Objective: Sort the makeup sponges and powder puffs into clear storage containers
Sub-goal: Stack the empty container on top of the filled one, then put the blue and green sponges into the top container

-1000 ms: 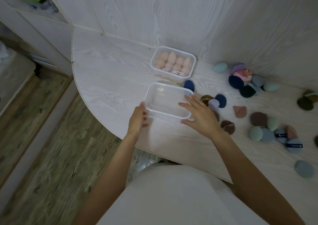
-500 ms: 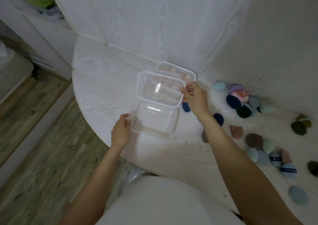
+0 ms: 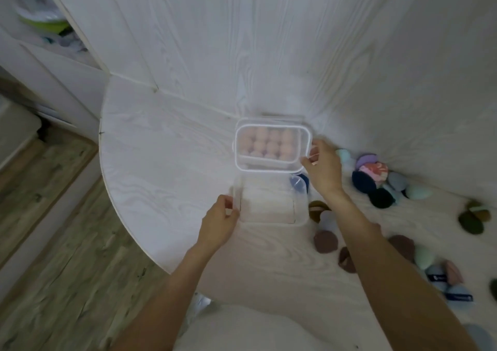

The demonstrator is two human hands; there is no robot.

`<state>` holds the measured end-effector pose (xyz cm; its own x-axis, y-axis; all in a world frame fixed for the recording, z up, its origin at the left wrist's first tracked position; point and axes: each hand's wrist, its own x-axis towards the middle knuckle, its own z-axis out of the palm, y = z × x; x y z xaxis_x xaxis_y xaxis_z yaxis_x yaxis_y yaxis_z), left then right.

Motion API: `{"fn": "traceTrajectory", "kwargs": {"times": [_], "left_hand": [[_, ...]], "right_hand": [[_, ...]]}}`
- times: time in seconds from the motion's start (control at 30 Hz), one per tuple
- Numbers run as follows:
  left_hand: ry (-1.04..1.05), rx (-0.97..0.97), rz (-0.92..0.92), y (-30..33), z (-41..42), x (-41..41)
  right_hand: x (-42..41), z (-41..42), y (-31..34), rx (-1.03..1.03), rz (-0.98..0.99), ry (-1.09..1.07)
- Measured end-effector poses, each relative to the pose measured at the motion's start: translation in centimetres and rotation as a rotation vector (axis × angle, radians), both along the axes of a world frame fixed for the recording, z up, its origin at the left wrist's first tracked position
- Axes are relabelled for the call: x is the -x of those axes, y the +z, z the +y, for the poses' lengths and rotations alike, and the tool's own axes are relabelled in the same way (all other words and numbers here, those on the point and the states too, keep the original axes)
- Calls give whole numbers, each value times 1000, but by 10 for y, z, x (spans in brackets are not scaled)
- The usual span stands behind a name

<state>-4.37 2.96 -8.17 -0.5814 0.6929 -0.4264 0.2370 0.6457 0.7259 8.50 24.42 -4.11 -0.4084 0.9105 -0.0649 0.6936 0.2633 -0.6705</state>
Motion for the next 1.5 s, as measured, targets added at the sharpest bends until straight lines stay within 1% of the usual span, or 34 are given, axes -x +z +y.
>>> {"fn": "traceTrajectory", "kwargs": {"times": [0.13,0.23,0.37,0.43,0.5,0.57,0.6,0.67,0.77,0.87,0.97,1.03,1.07,1.1,1.13,1.2,1.27,1.37,1.43,1.5], "left_hand": [[12,1,-45,5,2,2],[12,0,26,6,-2,7],[1,13,106,5,-3,10],[-10,-2,179,7,-6,9],[-21,-34,308,10,-9,6],[-26,-125,419,17,-10,0],[-35,-192,446,22,-10,-4],[-110,-313,458,31,-4,-16],[-290,-442,422,40,13,-40],[-496,-488,348,47,45,-76],[-656,-468,360,38,83,-105],[-732,-367,372,33,105,-117],[-765,-279,369,32,118,-126],[-797,-168,395,31,127,-132],[-831,-80,464,29,132,-136],[-890,1,593,23,139,-145],[-881,36,620,18,140,-148],[-836,14,641,13,141,-154],[-815,-99,692,15,140,-161],[-881,-226,689,18,140,-174]], "right_hand": [[-15,-11,2,10,111,27],[-25,-19,-5,-38,78,66],[-36,-36,-14,9,98,60],[-39,-47,-13,30,89,62],[-42,-57,-9,56,94,57],[-51,-69,-1,36,112,63],[-57,-74,2,9,108,73],[-77,-84,8,-59,51,74],[-118,-94,6,-144,-38,50],[-169,-100,-6,-150,-87,-53],[-211,-103,-18,-109,-156,-154],[-227,-103,-21,-86,-177,-174],[-237,-102,-22,-78,-176,-198],[-242,-101,-23,-78,-184,-218],[-247,-100,-25,-80,-199,-229],[-256,-96,-29,-70,-267,-246],[-260,-93,-34,-16,-308,-261],[-266,-92,-45,102,-264,-260],[-267,-89,-50,122,-258,-251],[-267,-86,-53,125,-278,-222]]}}
